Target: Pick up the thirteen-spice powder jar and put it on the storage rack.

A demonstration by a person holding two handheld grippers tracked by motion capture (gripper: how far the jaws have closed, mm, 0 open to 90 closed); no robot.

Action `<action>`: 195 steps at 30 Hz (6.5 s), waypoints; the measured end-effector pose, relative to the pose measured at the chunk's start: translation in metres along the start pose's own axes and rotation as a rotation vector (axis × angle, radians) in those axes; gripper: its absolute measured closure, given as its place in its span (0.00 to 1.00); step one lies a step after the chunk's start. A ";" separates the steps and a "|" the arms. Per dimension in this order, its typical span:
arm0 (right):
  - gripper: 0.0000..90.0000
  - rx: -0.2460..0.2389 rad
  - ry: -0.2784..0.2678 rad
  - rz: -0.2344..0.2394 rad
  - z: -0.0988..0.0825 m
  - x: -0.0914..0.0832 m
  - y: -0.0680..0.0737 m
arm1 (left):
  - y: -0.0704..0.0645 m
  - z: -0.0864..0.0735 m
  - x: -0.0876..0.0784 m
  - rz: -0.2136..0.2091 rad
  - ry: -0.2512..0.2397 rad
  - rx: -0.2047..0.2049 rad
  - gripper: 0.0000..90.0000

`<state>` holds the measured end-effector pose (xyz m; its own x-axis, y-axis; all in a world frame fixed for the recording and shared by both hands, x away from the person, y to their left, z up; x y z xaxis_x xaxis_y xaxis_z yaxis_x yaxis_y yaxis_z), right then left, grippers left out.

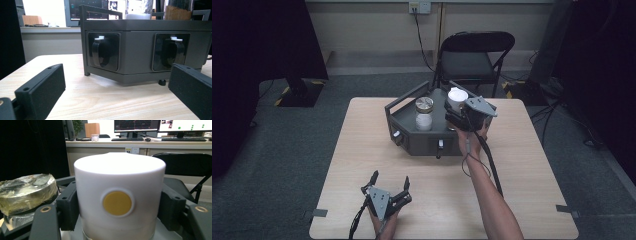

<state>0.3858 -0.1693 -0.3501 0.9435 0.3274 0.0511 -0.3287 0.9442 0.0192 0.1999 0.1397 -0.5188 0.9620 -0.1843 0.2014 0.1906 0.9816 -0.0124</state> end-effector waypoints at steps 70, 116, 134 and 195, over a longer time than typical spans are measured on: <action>0.00 0.018 -0.066 0.027 -0.020 -0.029 -0.005 | 0.000 0.000 0.000 -0.003 -0.001 0.000 0.00; 0.00 -0.022 -0.131 0.019 -0.076 -0.131 0.007 | 0.001 0.000 0.000 -0.006 -0.001 0.000 0.00; 0.00 -0.006 -0.122 -0.025 -0.113 -0.174 0.019 | 0.001 0.000 0.000 -0.006 -0.001 -0.001 0.00; 0.00 -0.042 -0.141 -0.091 -0.153 -0.210 0.028 | 0.000 0.000 -0.001 -0.005 -0.001 -0.001 0.00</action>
<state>0.1850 -0.2061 -0.5128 0.9532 0.2349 0.1903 -0.2371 0.9714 -0.0114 0.1994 0.1403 -0.5190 0.9609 -0.1892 0.2024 0.1957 0.9806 -0.0124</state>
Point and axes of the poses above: each handheld gripper's, and its own axes: x roughly forward along the jaws, z roughly out of its top, y roughly to its left, the point moved 4 cm from there along x, roughly forward along the jaws, and after that the axes turned 10 degrees about -y, right-handed, at the moved point
